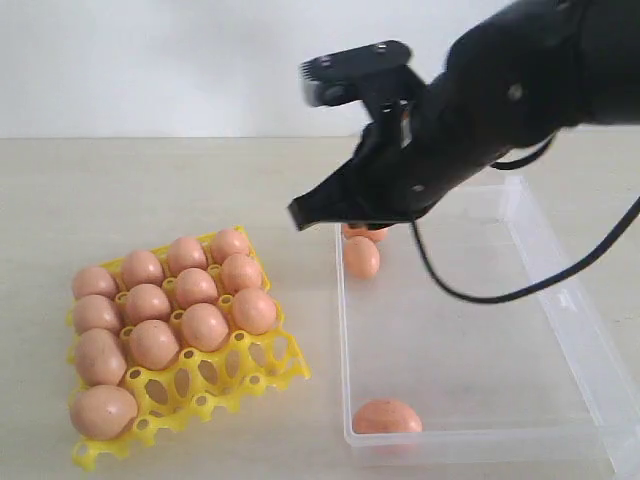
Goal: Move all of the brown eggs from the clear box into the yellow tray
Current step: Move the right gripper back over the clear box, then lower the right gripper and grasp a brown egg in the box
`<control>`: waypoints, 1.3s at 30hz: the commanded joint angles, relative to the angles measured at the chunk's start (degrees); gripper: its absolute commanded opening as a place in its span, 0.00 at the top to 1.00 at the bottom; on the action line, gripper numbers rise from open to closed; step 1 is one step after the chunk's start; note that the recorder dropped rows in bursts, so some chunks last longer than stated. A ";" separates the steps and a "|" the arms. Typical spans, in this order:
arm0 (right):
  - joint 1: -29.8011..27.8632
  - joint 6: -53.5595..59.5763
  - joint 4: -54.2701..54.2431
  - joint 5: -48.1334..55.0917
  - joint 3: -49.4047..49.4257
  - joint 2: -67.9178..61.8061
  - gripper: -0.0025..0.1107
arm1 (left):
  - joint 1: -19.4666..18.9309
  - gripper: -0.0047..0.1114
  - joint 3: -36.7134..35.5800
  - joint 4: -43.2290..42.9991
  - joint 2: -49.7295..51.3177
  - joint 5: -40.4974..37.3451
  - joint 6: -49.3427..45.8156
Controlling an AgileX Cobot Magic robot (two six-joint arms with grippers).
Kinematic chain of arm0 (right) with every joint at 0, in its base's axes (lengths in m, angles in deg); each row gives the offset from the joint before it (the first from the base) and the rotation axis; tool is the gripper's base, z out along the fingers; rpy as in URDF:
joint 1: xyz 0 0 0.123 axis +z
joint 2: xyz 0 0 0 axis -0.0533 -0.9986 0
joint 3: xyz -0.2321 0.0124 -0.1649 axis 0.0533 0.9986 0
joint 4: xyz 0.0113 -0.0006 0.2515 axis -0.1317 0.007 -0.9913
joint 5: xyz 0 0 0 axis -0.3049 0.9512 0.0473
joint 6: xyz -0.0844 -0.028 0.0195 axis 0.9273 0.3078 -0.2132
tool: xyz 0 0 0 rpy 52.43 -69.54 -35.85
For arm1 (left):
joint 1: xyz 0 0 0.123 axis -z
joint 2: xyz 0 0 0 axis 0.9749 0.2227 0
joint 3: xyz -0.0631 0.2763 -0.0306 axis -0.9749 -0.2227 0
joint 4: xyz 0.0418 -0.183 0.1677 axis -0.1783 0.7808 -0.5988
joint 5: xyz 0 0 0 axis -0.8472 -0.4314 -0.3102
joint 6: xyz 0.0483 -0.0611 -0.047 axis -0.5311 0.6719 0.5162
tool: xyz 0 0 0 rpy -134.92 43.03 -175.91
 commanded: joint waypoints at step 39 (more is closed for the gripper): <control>-10.40 67.78 -30.29 31.62 -2.43 -20.08 0.49 | -0.18 0.92 -0.15 0.12 -0.20 0.23 -0.39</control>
